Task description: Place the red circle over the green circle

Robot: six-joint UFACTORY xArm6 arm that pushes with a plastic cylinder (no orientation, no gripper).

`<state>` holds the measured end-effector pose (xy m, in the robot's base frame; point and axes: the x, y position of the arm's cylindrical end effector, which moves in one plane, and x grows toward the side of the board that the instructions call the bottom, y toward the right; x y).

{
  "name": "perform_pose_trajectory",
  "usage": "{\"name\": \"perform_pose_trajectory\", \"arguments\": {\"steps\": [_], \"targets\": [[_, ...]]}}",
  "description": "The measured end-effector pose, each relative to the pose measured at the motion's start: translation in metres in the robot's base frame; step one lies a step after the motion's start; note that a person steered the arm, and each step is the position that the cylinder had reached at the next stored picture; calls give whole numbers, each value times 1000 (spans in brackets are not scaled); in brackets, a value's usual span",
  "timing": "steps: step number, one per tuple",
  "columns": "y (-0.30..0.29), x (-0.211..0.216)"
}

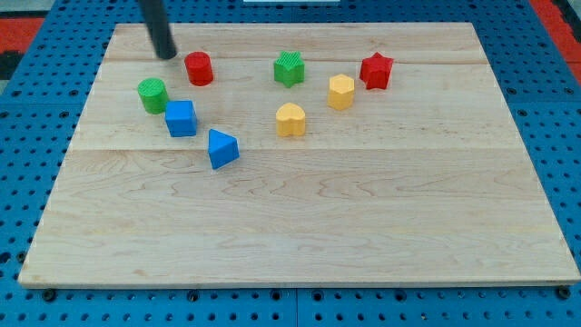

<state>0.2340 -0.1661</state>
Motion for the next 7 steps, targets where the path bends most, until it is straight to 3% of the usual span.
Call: {"name": "perform_pose_trajectory", "arguments": {"steps": [1, 3, 5, 6, 7], "targets": [[87, -19], [86, 81], [13, 53], [17, 43], [61, 91]]}}
